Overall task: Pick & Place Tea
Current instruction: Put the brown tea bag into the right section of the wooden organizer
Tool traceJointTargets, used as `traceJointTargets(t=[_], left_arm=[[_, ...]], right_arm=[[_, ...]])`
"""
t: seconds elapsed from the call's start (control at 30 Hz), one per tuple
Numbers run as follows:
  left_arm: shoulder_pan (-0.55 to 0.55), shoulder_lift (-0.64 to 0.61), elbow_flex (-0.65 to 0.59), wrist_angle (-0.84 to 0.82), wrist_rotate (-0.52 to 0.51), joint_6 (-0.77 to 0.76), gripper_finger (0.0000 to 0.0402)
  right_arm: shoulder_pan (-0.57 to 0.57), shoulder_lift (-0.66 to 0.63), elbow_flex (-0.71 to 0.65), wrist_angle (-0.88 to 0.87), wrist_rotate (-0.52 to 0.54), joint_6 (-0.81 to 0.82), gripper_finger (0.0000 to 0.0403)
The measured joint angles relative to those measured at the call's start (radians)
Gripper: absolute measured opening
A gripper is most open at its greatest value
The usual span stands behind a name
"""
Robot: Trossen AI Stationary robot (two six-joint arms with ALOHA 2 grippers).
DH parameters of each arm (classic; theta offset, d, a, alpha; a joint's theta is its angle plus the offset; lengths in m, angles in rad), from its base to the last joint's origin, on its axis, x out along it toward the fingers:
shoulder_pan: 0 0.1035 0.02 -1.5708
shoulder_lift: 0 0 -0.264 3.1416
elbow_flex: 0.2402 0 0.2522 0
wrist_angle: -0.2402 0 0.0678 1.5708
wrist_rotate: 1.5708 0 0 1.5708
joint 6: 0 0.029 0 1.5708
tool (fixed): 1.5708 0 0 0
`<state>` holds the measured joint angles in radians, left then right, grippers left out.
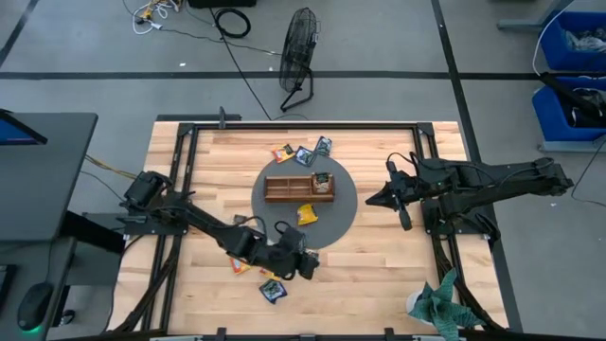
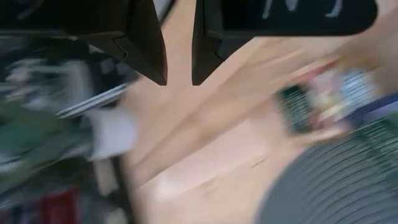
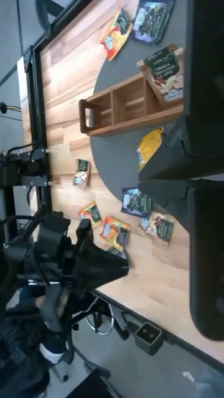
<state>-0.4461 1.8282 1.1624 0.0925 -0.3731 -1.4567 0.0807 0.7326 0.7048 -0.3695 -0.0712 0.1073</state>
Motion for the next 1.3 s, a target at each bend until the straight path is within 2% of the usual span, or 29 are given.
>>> traceJointTargets(t=[0.07,0.2,0.33,0.4,0.63,0.83,1.07,1.3], left_arm=[[-0.007,0.002,-0.070,0.151,-0.067,-0.014,0.0076],[-0.016,0.008,-0.235,0.474,-0.116,-0.087,0.0076],[-0.015,0.007,-0.353,0.603,-0.120,-0.179,0.0076],[-0.010,0.003,-0.376,0.604,-0.098,-0.232,0.0076],[-0.005,0.005,-0.383,0.451,0.000,-0.382,0.0076],[-0.004,-0.004,-0.382,0.449,0.033,-0.386,0.0091],[0.038,-0.005,-0.380,0.383,0.200,-0.385,0.0135],[0.072,-0.005,-0.382,0.319,0.220,-0.383,0.0134]], right_arm=[[0.000,0.000,0.000,-0.008,-0.001,-0.014,0.0000],[0.000,0.000,0.000,-0.008,-0.013,-0.023,0.0000],[-0.001,0.000,0.000,-0.008,-0.024,-0.038,0.0000],[-0.001,0.000,0.000,-0.008,-0.025,-0.038,0.0000],[-0.001,0.000,0.000,-0.008,-0.024,-0.038,0.0000],[-0.001,0.000,0.000,-0.008,-0.015,-0.049,0.0000],[-0.001,0.000,0.000,-0.008,-0.015,-0.066,0.0002],[-0.001,0.000,0.000,-0.009,-0.015,-0.067,0.0003]])
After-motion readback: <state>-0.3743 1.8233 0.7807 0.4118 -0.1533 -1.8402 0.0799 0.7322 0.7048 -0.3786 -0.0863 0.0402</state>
